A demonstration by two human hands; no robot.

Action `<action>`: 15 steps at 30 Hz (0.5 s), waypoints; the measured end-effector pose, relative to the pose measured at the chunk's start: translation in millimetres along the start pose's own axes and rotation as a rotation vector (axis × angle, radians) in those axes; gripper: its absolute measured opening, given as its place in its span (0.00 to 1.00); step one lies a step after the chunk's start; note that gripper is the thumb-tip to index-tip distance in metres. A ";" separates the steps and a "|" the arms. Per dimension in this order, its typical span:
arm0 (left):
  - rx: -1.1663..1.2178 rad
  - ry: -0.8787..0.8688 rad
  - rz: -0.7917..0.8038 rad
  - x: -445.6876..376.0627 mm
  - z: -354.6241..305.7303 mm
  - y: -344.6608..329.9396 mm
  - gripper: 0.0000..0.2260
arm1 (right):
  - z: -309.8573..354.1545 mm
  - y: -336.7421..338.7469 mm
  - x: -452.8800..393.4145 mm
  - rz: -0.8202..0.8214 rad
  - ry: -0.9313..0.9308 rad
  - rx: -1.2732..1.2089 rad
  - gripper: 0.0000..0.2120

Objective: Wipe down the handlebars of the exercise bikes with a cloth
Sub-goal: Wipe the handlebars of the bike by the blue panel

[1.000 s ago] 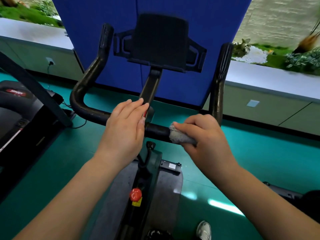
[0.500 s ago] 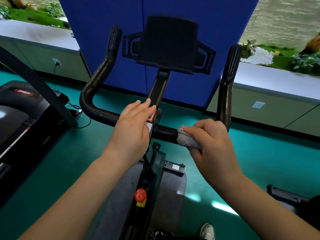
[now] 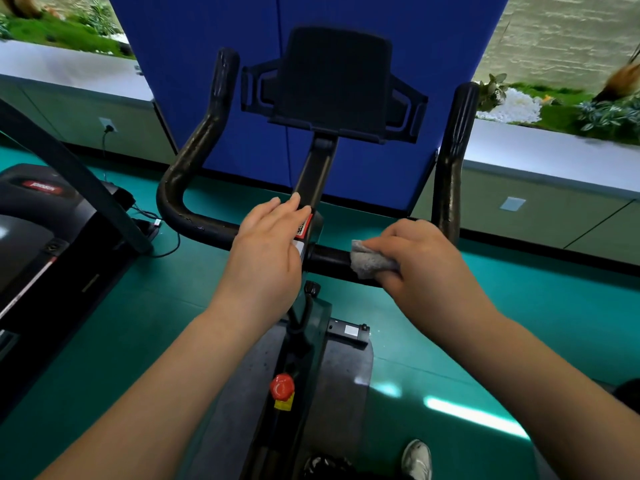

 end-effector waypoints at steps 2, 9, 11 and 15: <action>0.006 0.001 -0.017 -0.4 0.2 0.0 0.25 | 6.8 0.1 -13.3 0.074 0.016 -0.026 0.07; 0.005 -0.011 -0.030 -0.7 2.5 -2.4 0.25 | 22.2 -2.1 -36.8 0.126 -0.013 -0.207 0.11; 0.011 -0.014 -0.036 -0.2 2.9 -3.4 0.25 | 17.9 3.2 -29.8 0.155 0.006 -0.242 0.12; 0.009 -0.028 -0.045 0.7 3.4 -3.8 0.28 | 15.0 0.8 -32.7 0.134 -0.082 -0.269 0.09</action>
Point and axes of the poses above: each hand's wrist, its own x-axis away from the middle knuckle, its own y-axis out of the back of the hand, z = x × y, the point moved 1 cm from there along -x, towards the middle knuckle, and after that the axes turned 1 degree about x, right-handed, at the moved point
